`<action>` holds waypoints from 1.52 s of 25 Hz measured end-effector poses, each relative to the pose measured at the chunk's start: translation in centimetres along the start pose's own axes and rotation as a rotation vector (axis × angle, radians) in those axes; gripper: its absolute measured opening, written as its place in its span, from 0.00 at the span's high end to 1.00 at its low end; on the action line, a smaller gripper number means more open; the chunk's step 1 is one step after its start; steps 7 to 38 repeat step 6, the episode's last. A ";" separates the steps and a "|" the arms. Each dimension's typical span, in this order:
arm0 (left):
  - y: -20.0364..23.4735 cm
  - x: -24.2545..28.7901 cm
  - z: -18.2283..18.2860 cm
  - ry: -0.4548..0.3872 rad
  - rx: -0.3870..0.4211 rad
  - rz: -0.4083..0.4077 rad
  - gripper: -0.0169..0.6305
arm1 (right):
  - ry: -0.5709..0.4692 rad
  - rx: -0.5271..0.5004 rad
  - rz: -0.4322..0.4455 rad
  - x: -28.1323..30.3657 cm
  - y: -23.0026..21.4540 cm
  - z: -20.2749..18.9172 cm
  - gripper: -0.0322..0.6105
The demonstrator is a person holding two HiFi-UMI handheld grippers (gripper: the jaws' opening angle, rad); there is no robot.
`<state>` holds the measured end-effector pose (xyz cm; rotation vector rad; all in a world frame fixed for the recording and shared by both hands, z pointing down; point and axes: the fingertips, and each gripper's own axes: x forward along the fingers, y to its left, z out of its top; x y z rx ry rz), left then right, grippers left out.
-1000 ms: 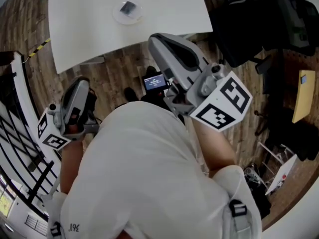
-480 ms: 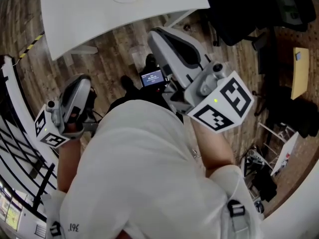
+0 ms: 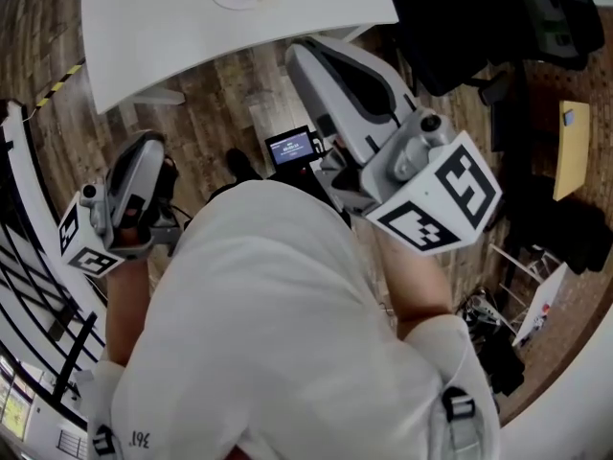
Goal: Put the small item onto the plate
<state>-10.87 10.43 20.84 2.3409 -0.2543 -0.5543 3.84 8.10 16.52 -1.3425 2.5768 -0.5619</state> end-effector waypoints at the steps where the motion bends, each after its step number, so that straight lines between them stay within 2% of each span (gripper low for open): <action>1: 0.0 0.5 0.0 0.001 0.002 -0.005 0.97 | 0.000 -0.005 -0.002 -0.2 -0.3 0.3 0.95; 6: -0.7 3.0 -0.8 -0.001 0.012 -0.033 0.97 | -0.002 -0.017 -0.007 -1.9 -1.7 1.1 0.95; 38: -0.7 3.0 -0.8 -0.001 0.012 -0.033 0.97 | -0.002 -0.017 -0.007 -1.9 -1.7 1.1 0.95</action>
